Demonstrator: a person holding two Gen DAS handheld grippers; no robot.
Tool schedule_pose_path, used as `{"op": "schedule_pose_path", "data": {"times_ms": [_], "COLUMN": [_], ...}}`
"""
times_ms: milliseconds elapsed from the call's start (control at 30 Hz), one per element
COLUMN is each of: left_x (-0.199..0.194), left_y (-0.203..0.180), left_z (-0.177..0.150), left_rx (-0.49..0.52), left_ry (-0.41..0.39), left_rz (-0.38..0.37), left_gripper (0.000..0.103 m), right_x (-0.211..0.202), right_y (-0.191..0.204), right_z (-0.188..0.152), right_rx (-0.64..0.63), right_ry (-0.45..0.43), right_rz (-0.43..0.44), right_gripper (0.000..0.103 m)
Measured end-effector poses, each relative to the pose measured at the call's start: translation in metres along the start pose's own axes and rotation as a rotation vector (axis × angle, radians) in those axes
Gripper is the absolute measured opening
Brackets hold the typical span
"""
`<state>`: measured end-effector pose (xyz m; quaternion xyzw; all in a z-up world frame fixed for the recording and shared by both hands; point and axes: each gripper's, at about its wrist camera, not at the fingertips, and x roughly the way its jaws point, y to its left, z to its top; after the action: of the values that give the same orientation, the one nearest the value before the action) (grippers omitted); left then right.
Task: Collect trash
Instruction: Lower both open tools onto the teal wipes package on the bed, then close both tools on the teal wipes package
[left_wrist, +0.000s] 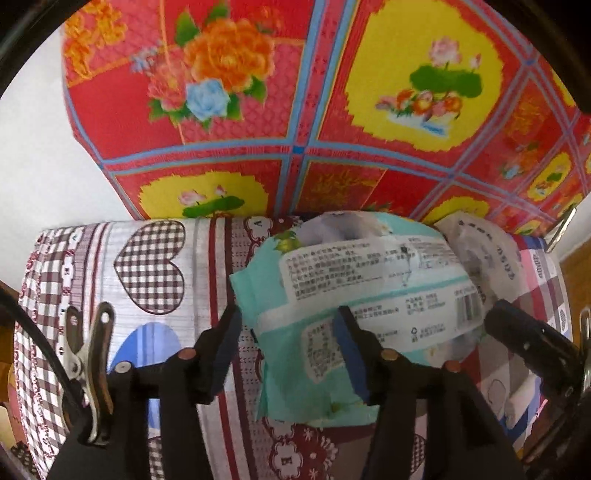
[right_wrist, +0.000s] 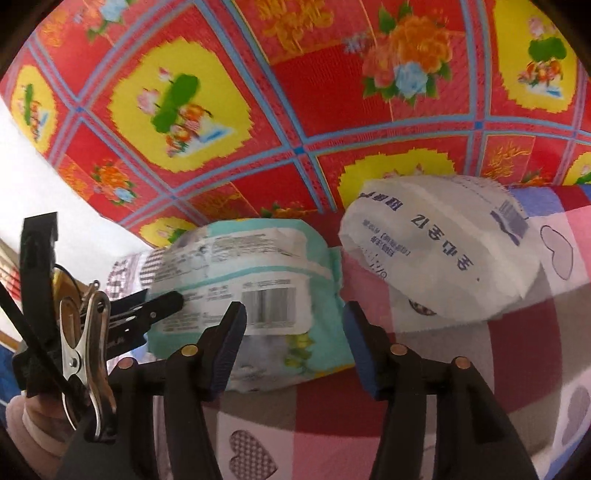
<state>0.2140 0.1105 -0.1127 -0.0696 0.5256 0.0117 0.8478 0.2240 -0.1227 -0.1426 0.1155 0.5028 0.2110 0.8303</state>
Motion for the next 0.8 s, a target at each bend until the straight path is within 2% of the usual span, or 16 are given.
{"op": "schedule_pose_path", "data": {"times_ms": [67,267,400,567,633,700,800], "left_x": [0.007,0.022,0.032,0.04,0.042,0.045,0.049], "left_y": [-0.001,-0.005,0.005,0.013,0.01,0.004,-0.005], "left_z": [0.0,0.0,-0.001,-0.006,-0.006,-0.007,-0.007], "left_rx": [0.002,0.01,-0.057,-0.074,-0.052,-0.027,-0.012], "left_ry": [0.005,0.008,0.012,0.031,0.027,0.021,0.015], "left_rz": [-0.003,-0.004,-0.003,-0.019,-0.002,0.016,0.038], "left_gripper": [0.067,0.072,0.082,0.083,0.083,0.083,0.083], "right_x": [0.006,0.014,0.018,0.023,0.027,0.034,0.033], "right_y": [-0.004,-0.001,0.0,0.001,-0.003,-0.01,-0.009], "right_z": [0.0,0.002,0.002,0.004,0.003,0.003,0.0], "right_rx": [0.002,-0.041,-0.06,-0.072,-0.061,-0.018,-0.016], "right_ry": [0.012,0.005,-0.002,0.0,0.012,0.035,0.019], "right_rz": [0.006,0.0,-0.013,-0.053,-0.056,-0.041,-0.034], "right_gripper": [0.058,0.061,0.061,0.062,0.063,0.07,0.071]}}
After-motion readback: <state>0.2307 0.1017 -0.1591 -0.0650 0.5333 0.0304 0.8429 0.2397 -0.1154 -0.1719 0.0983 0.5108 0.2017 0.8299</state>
